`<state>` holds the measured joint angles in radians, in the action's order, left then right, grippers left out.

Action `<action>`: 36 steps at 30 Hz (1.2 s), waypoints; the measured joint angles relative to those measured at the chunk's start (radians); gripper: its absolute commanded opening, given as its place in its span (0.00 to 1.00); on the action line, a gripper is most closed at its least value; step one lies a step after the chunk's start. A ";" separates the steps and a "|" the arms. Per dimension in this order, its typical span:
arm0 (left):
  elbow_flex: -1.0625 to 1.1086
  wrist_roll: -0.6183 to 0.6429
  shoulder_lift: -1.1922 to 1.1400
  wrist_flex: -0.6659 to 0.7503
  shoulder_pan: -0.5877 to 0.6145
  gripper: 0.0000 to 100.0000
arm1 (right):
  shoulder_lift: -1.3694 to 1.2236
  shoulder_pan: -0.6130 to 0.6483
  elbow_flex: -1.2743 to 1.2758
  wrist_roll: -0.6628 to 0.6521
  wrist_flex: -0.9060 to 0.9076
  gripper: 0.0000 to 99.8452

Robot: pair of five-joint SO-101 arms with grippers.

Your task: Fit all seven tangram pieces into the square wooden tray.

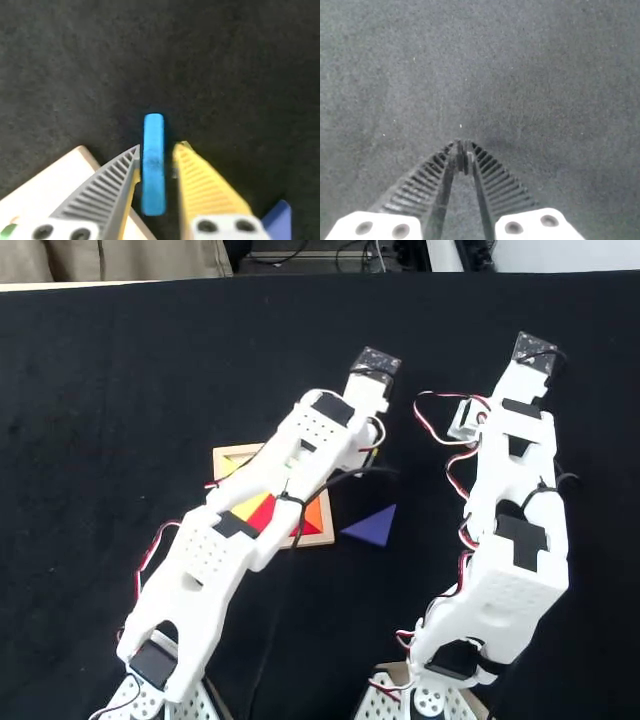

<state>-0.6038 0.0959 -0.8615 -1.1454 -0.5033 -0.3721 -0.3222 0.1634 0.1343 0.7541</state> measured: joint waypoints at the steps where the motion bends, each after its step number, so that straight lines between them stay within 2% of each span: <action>1: -0.003 0.000 0.000 0.000 0.000 0.03 | 0.000 0.000 0.000 0.000 0.000 0.01; 9: -0.008 0.000 0.000 -0.012 0.000 0.03 | 0.000 0.000 0.000 0.000 0.000 0.01; 12: -0.006 0.002 0.057 -0.106 0.002 0.03 | 0.000 0.000 0.000 0.000 0.000 0.01; 17: -0.006 0.002 0.281 -0.318 0.025 0.03 | 0.000 0.000 0.000 0.000 0.000 0.01; 24: -0.008 0.000 0.387 -0.551 0.210 0.03 | 0.000 0.000 0.000 0.000 0.000 0.01; 29: -0.008 -0.064 0.365 -0.555 0.330 0.03 | 0.000 0.000 0.000 0.000 0.000 0.01; 36: -0.008 -0.112 0.252 -0.493 0.330 0.03 | 0.000 0.000 0.000 0.000 0.000 0.01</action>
<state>-0.6114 -0.0161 -0.6099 -1.6379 -0.1734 -0.3721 -0.3222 0.1634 0.1343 0.7541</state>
